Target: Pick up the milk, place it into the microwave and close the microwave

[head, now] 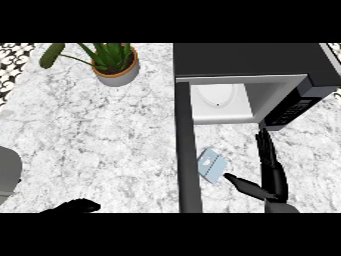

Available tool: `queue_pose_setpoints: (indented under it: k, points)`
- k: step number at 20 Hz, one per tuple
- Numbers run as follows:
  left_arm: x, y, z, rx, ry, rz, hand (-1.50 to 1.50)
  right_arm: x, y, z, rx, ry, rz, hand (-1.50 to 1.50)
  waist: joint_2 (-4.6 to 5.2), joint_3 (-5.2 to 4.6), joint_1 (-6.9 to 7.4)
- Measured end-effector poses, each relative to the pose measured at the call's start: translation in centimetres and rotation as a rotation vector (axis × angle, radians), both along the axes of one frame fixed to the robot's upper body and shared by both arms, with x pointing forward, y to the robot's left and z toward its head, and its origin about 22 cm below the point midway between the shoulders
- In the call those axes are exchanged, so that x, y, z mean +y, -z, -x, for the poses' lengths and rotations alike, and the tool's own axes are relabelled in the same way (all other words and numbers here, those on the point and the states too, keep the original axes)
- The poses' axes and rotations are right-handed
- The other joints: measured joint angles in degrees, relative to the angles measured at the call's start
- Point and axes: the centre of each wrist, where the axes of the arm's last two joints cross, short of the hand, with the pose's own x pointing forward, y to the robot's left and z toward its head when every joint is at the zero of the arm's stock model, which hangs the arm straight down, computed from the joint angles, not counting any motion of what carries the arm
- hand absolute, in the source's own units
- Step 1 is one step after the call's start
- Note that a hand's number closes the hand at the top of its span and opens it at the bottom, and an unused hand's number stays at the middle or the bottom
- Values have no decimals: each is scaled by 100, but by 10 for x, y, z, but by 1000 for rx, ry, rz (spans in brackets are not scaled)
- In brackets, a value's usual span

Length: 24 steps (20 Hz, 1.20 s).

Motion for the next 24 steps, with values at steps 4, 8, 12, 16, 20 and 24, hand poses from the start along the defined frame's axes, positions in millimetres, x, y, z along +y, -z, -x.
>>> queue_pose_setpoints:
  k: [4, 8, 12, 16, 20, 24]
  points:
    - [-23, -1, -15, -8, 43, -35, 150, -22, -12, 31, -32, 10, -48, 150, 17, 3, 23]
    - [-47, -1, -34, -15, 83, -91, 150, -37, -32, 60, -47, 22, -81, -150, 33, 4, 44]
    - [-73, -5, -61, -47, 104, -145, 150, -60, -50, 83, -64, 49, -109, -150, 49, 8, 69]
    - [-105, -6, -81, -69, 151, -185, 150, -78, -68, 94, -79, 82, -107, -150, 57, 10, 94]
    - [-140, -2, -96, -99, 199, -233, 150, -92, -85, 105, -95, 91, -77, -150, 62, 9, 81]
    - [-175, 3, -106, -140, 249, -274, 150, -103, -96, 112, -122, 89, -49, -150, 61, 8, 64]
